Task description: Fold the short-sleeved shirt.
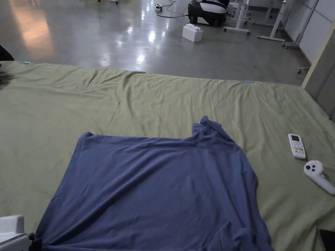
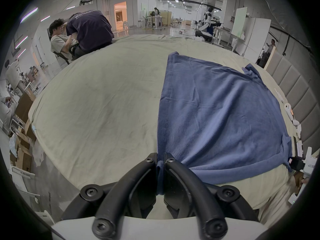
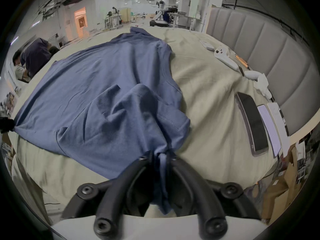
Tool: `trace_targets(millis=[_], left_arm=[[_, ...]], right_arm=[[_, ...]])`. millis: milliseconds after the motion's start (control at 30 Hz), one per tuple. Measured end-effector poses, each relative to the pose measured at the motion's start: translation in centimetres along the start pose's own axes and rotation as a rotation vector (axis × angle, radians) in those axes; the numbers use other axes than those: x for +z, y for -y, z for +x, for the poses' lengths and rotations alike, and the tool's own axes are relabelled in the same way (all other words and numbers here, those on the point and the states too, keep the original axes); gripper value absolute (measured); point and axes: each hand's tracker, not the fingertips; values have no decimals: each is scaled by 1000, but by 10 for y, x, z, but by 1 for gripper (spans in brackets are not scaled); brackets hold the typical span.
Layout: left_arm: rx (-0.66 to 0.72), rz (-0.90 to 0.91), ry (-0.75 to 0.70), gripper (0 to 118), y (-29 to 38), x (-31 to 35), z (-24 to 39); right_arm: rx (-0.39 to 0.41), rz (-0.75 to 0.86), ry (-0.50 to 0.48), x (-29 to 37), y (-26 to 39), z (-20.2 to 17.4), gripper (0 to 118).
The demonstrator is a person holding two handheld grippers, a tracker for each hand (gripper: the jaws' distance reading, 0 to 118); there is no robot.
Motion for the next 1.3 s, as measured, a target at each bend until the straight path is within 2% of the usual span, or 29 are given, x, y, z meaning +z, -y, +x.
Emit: trace_targets(millis=[33, 167, 400, 567, 633, 667, 1033, 1300], left_arm=[[3, -3, 3, 7, 0, -1, -1], [24, -4, 22, 7, 1, -1, -3], [16, 0, 51, 7, 5, 5, 0], [13, 4, 63, 7, 9, 10, 3], [25, 32, 70, 7, 8, 11, 3], [33, 42, 73, 7, 5, 12, 2], [38, 184, 103, 7, -60, 20, 12], [61, 182, 80, 7, -124, -21, 19]], right_arm=[[45, -10, 29, 0, -2, -3, 9], [69, -30, 6, 7, -11, -1, 7], [182, -33, 83, 41, -15, -14, 5], [148, -15, 95, 37, -12, 5, 5], [84, 1, 54, 42, -14, 12, 5], [81, 15, 51, 45, -17, 14, 5], [96, 204, 30, 63, -95, 7, 5], [134, 275, 31, 21, -183, -9, 5]])
